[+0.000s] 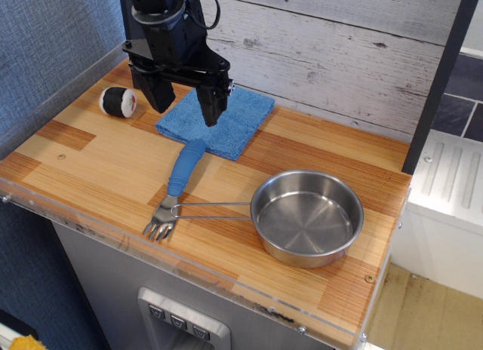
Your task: Move the fork towards left side of counter.
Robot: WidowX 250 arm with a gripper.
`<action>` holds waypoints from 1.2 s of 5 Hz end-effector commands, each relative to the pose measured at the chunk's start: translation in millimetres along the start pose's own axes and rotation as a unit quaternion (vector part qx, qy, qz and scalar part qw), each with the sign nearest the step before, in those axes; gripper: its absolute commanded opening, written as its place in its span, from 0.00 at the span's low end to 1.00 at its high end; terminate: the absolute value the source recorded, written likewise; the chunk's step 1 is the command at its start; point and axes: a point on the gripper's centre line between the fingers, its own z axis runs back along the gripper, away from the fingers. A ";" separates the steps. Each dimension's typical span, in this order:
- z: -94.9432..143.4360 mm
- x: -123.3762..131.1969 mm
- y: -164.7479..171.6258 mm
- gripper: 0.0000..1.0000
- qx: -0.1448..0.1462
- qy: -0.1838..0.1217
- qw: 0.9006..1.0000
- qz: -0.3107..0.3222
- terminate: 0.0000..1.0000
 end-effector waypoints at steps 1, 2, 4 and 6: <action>0.0 0.0 0.0 1.00 0.000 0.000 1.000 0.000 0.00; -7.8 -4.5 6.2 1.00 -0.001 0.015 1.000 0.017 0.00; -28.7 -15.0 11.1 1.00 0.009 0.041 0.999 0.026 0.00; -53.8 -25.7 13.5 1.00 0.004 0.073 0.997 0.030 0.00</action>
